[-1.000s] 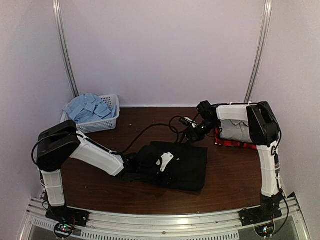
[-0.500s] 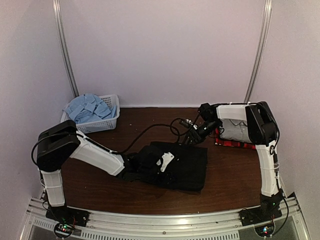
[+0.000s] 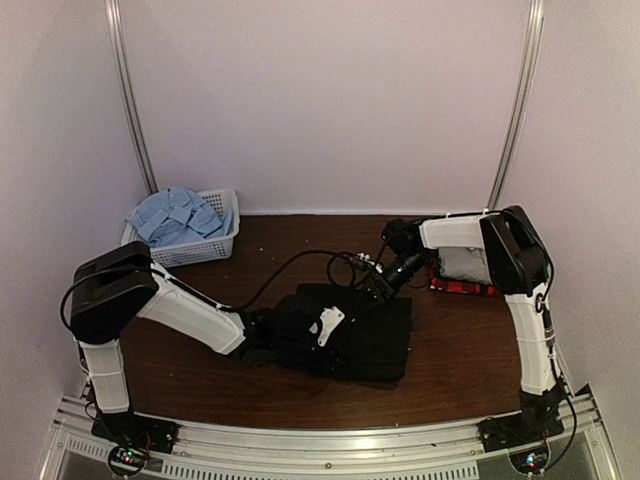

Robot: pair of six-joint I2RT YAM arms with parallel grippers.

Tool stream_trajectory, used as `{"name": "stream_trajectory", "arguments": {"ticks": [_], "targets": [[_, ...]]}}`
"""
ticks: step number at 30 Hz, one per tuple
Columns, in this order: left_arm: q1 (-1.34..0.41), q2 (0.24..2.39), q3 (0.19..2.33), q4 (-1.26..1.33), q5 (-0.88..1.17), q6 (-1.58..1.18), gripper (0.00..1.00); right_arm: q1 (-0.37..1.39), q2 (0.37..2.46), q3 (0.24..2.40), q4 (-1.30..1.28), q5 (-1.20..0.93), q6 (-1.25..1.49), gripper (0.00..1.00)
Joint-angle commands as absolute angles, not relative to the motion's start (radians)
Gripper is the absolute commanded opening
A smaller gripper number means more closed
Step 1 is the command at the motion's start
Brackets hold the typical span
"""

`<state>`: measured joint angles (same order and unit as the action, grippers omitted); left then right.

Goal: Fold and stack the long sleeve shirts
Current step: Pick up the square-folded shirt from the center of the board, then turn over the square-folded shirt at the center of the board.

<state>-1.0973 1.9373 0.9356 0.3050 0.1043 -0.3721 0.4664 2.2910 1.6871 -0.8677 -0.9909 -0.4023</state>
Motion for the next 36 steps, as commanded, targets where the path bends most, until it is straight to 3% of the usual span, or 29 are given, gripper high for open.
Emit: {"name": "stream_trajectory", "arguments": {"ticks": [1,3,8,14,20,25,29,36], "targets": [[-1.1,1.921,0.904,0.282,0.07,-0.361,0.39,0.498,2.367,1.649,-0.941,-0.977,-0.431,0.52],[-1.1,1.918,0.902,0.279,0.066,-0.359,0.39,0.503,2.365,1.64,-0.944,-0.993,-0.44,0.41],[-1.099,1.897,0.896,0.267,0.04,-0.353,0.4,0.485,2.343,1.624,-0.932,-1.064,-0.45,0.0],[-1.1,1.785,0.882,0.222,-0.108,-0.371,0.49,0.436,2.133,1.477,-0.696,-0.961,-0.19,0.0],[-1.088,1.569,0.895,0.104,-0.245,-0.421,0.72,0.384,1.816,1.436,-0.694,-0.511,0.05,0.0],[-1.037,1.465,0.937,-0.013,-0.267,-0.446,0.79,0.393,1.684,1.562,-0.842,-0.066,0.157,0.0],[-0.992,1.439,0.978,-0.109,-0.31,-0.454,0.79,0.468,1.694,1.695,-0.963,0.298,0.213,0.0],[-0.902,1.381,0.952,-0.149,-0.32,-0.474,0.79,0.688,1.9,1.853,-1.136,0.684,0.35,0.0]]}}
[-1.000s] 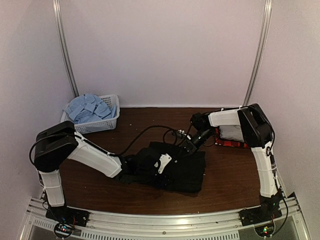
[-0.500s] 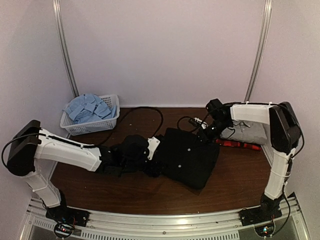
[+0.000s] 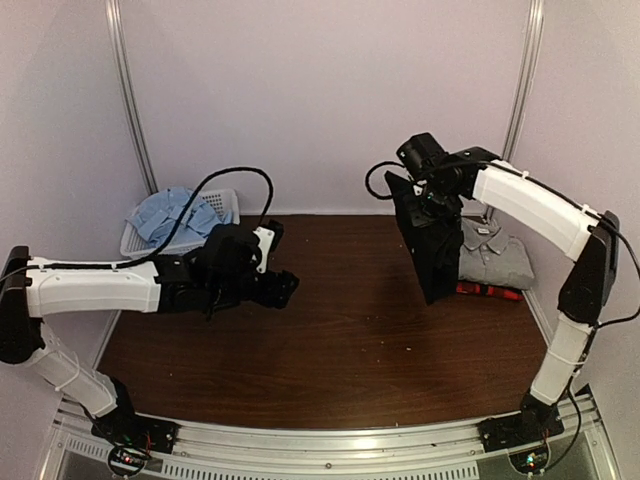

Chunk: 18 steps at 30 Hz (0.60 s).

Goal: Fold and stack the long sleeve shirts
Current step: Turn over the square-folded shirt at the center of the board.

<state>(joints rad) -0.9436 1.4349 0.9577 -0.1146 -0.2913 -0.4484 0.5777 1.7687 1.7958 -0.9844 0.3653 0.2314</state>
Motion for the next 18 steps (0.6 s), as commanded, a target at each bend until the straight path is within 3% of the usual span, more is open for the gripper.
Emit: {"name": "stream_trajectory", "arguments": {"ticks": [1,8,18], "targets": [[-0.89,1.369,0.946,-0.155,-0.318,-0.478,0.79,0.718,1.945,1.873,-1.172,0.728,0.384,0.0],[-0.822,1.289,0.924,-0.239,-0.345,-0.495,0.79,0.931,2.202,1.997,-1.316,0.739,0.522,0.01],[-0.789,1.212,0.943,-0.342,-0.426,-0.481,0.81,1.168,2.382,2.183,-1.293,0.569,0.562,0.18]]}}
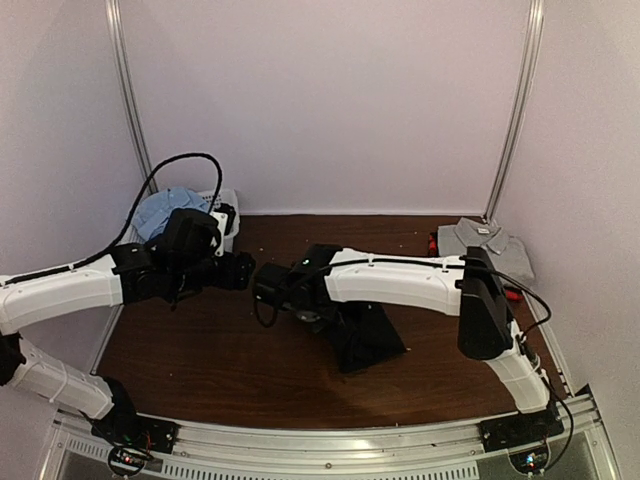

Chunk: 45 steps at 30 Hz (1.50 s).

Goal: Fold and stack the long sleeve shirts
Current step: Turn over the square-folded shirt at the center of the board.

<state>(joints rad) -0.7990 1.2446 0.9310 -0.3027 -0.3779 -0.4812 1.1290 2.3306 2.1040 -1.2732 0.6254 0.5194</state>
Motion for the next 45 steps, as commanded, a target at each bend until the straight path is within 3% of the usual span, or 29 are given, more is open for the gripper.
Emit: {"name": "stream_trajectory", "arguments": {"ticks": [1,6,12,16,26,35,45], "targets": [[-0.787,1.209,0.943,-0.343,-0.426,-0.478,0.81,1.178,2.398,2.204,-1.292,0.556,0.562,0.2],[-0.787,1.185,0.942,-0.354,-0.429,-0.484,0.81,1.223,2.444,2.298,-1.296,0.519,0.567,0.37],[-0.786,1.16,0.95,-0.381,-0.458,-0.483,0.81,1.262,2.416,2.299,-1.186,0.39,0.545,0.43],[-0.785,1.142,0.964,-0.399,-0.485,-0.474,0.82,1.295,2.396,2.291,-1.112,0.327,0.531,0.59],[-0.776,1.11,0.97,-0.42,-0.53,-0.458,0.84,1.324,2.308,2.169,-0.862,0.032,0.46,0.67],[-0.758,1.099,0.918,-0.342,-0.355,-0.536,0.87,1.239,1.937,1.709,-0.634,0.089,0.473,0.7],[-0.758,1.224,0.698,0.007,0.096,-0.781,0.88,0.889,1.671,1.193,-0.389,-0.047,0.481,0.81]]}}
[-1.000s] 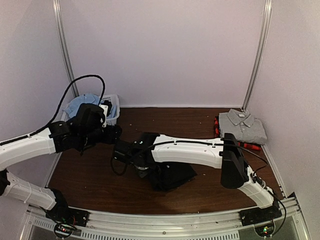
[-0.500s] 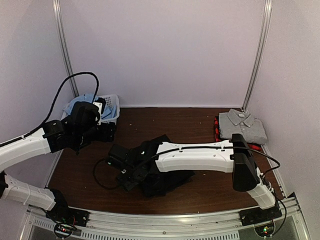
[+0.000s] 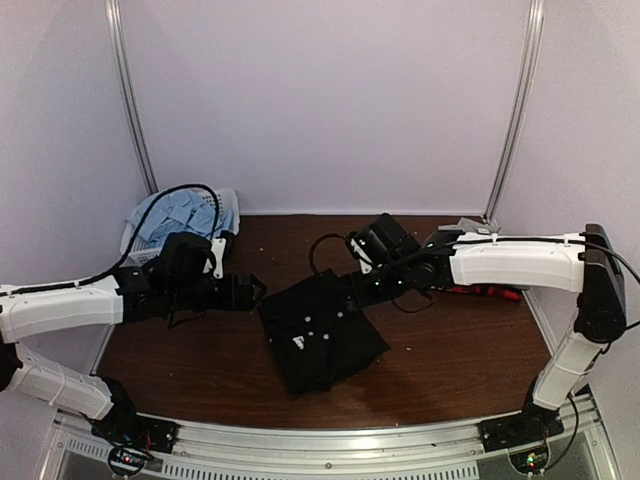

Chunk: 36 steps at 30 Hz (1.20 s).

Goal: Fold and stack the long sleeve shirts
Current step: Turn over the square-folded shirt at the center of the board, then rotate the square-folded shirt at the center of the board.

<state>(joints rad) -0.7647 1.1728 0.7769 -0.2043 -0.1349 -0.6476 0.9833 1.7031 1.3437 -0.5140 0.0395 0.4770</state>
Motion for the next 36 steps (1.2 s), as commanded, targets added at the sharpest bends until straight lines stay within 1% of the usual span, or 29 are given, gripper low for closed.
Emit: {"name": "stream_trajectory", "arguments": {"ticks": [1,4,8,10,11,16,20,27,30,34,36], "targets": [[-0.758,1.237,0.671,0.059,0.128,-0.81,0.88,0.86,1.663,1.15,-0.351,-0.084,0.482,0.81],[-0.769,1.276,0.61,0.174,0.181,-0.876,0.89,0.815,1.664,1.071,-0.265,-0.183,0.492,0.83],[-0.804,1.347,0.601,0.186,0.129,-0.889,0.87,0.805,1.696,1.011,-0.206,-0.261,0.514,0.81],[-0.814,1.402,0.601,0.188,0.104,-0.89,0.82,0.808,1.699,0.971,-0.163,-0.293,0.534,0.79],[-0.816,1.43,0.601,0.189,0.096,-0.888,0.77,0.807,1.697,0.941,-0.138,-0.316,0.545,0.78],[-0.818,1.533,0.591,0.207,0.053,-0.881,0.61,0.814,1.678,0.84,-0.053,-0.347,0.587,0.66],[-0.819,1.594,0.614,0.199,0.047,-0.845,0.53,0.844,1.643,0.773,-0.011,-0.322,0.62,0.59],[-0.819,1.702,0.725,0.121,0.018,-0.729,0.5,0.978,1.582,0.676,0.065,-0.227,0.726,0.55],[-0.814,1.728,0.77,0.067,-0.037,-0.677,0.5,1.061,1.559,0.662,0.061,-0.16,0.764,0.54],[-0.779,1.777,0.811,0.039,-0.038,-0.613,0.51,1.163,1.582,0.673,0.109,-0.148,0.778,0.59],[-0.753,1.813,0.858,0.006,-0.048,-0.565,0.54,1.208,1.623,0.702,0.12,-0.161,0.745,0.62]]}}
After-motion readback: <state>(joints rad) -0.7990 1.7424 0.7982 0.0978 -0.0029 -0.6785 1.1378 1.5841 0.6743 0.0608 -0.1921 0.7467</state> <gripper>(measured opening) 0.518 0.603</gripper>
